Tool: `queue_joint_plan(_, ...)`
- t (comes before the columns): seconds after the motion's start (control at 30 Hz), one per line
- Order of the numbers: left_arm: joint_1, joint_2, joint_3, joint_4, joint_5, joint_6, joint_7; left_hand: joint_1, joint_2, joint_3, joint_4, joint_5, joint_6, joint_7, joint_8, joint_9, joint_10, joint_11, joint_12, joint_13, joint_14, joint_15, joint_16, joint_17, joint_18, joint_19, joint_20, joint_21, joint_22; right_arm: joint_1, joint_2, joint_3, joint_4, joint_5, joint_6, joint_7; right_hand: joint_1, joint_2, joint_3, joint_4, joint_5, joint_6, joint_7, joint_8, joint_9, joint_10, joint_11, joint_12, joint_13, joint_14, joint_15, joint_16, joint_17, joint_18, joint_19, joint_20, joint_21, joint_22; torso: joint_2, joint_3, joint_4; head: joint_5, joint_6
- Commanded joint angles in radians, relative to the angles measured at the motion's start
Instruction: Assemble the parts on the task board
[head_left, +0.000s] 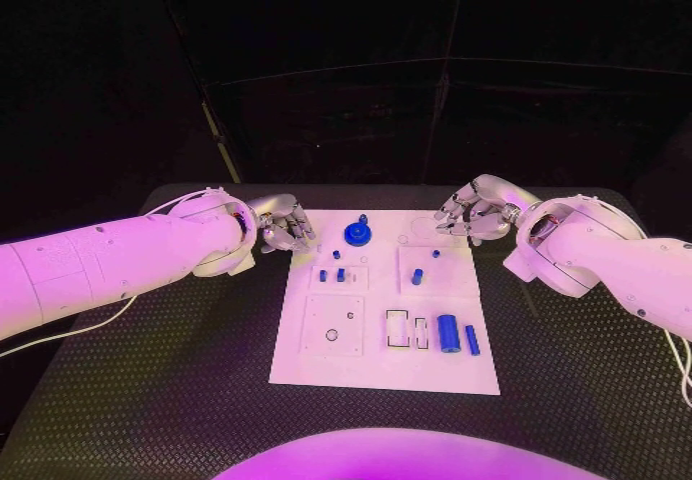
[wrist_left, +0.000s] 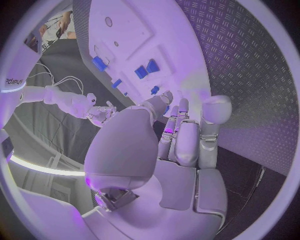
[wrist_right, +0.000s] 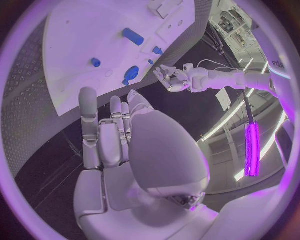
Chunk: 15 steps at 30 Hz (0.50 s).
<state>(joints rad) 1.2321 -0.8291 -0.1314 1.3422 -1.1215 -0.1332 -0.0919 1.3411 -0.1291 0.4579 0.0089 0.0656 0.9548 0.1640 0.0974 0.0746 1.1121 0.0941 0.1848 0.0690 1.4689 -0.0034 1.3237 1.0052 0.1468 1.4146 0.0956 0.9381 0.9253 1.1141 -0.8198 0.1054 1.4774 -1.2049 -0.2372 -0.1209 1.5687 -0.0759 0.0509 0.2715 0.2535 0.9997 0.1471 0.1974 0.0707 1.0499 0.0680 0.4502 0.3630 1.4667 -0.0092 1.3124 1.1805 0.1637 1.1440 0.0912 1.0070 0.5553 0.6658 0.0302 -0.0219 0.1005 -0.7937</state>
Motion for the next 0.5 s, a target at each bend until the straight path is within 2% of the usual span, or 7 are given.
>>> queue_joint_plan(0.03, 0.007, -0.018, 0.001, 0.012, 0.197, -0.097, 0.146, 0.016, 0.008, 0.006, -0.007, 0.000, 0.029, 0.001, 0.014, 0.004, 0.019, -0.003, 0.000, 0.002, 0.004, 0.004, 0.003, -0.001, -0.011, -0.009, 0.001, -0.014, -0.010, 0.000, -0.001, 0.000, -0.002, -0.213, 0.008, -0.004, 0.013, -0.005, 0.013, -0.001, -0.009, 0.011, -0.001, -0.005, -0.002, 0.021, -0.002, -0.046, -0.040, 0.031, -0.004, 0.008, 0.006, 0.005, 0.011, -0.001, 0.011, 0.016, 0.001, 0.0002, -0.0022, -0.007, 0.010)
queue_joint_plan(0.17, 0.011, -0.047, 0.001, 0.033, 0.325, -0.153, 0.245, 0.023, 0.017, 0.013, -0.013, 0.000, 0.070, 0.002, 0.035, 0.009, 0.052, -0.007, 0.016, 0.008, 0.003, 0.001, 0.002, -0.006, -0.007, -0.017, 0.000, -0.034, -0.027, -0.007, -0.002, -0.001, -0.001, -0.367, 0.009, -0.021, 0.016, -0.015, 0.020, 0.000, -0.014, 0.011, -0.003, -0.020, -0.004, 0.025, 0.000, -0.086, -0.072, 0.033, -0.004, 0.013, 0.013, 0.002, 0.017, 0.000, 0.021, 0.032, 0.001, 0.0010, -0.0048, -0.025, 0.021)
queue_joint_plan(0.27, 0.013, -0.065, 0.000, 0.053, 0.475, -0.163, 0.323, 0.021, 0.021, 0.012, -0.014, -0.001, 0.084, -0.003, 0.042, 0.009, 0.070, -0.013, 0.027, 0.013, -0.008, -0.003, -0.020, -0.055, 0.002, -0.033, -0.002, -0.075, -0.065, -0.013, -0.001, -0.003, 0.000, -0.463, 0.008, -0.037, 0.017, -0.023, 0.023, 0.002, -0.016, 0.006, -0.002, -0.033, -0.005, 0.023, 0.003, -0.112, -0.094, 0.036, -0.002, 0.021, 0.024, 0.000, 0.023, 0.001, 0.031, 0.046, 0.001, 0.0008, -0.0042, -0.039, 0.030)
queue_joint_plan(0.33, 0.013, -0.072, 0.000, 0.064, 0.572, -0.149, 0.360, 0.020, 0.022, 0.011, -0.014, -0.001, 0.086, -0.003, 0.042, 0.009, 0.071, -0.014, 0.029, 0.014, -0.014, -0.003, -0.028, -0.072, 0.005, -0.040, -0.003, -0.091, -0.080, -0.016, 0.000, -0.005, -0.001, -0.502, 0.009, -0.046, 0.017, -0.028, 0.025, 0.002, -0.018, 0.003, 0.000, -0.041, -0.006, 0.018, 0.006, -0.129, -0.108, 0.040, 0.001, 0.034, 0.041, -0.002, 0.031, 0.003, 0.041, 0.060, 0.001, 0.0003, -0.0022, -0.049, 0.034)
queue_joint_plan(0.4, 0.013, -0.082, -0.001, 0.083, 0.710, -0.117, 0.398, 0.018, 0.024, 0.009, -0.016, -0.001, 0.084, -0.002, 0.040, 0.005, 0.064, -0.013, 0.028, 0.013, -0.035, -0.002, -0.058, -0.127, 0.016, -0.069, -0.003, -0.156, -0.138, -0.022, 0.005, -0.007, -0.004, -0.543, 0.016, -0.058, 0.015, -0.035, 0.026, 0.004, -0.021, -0.002, 0.003, -0.051, -0.006, 0.012, 0.011, -0.146, -0.123, 0.043, 0.004, 0.041, 0.050, -0.003, 0.034, 0.005, 0.047, 0.067, 0.002, -0.0005, -0.0013, -0.053, 0.037)
queue_joint_plan(0.5, 0.012, -0.095, -0.002, 0.110, 0.834, -0.077, 0.439, 0.008, 0.020, 0.002, -0.017, -0.001, 0.084, 0.000, 0.039, 0.003, 0.057, -0.010, 0.026, 0.012, -0.057, 0.000, -0.087, -0.180, 0.026, -0.099, -0.002, -0.220, -0.194, -0.028, 0.015, -0.009, -0.013, -0.575, 0.031, -0.070, 0.011, -0.041, 0.026, 0.004, -0.031, -0.009, 0.005, -0.064, -0.006, 0.005, 0.016, -0.167, -0.142, 0.043, 0.008, 0.044, 0.052, -0.003, 0.034, 0.009, 0.049, 0.069, 0.004, -0.0011, -0.0012, -0.059, 0.037)
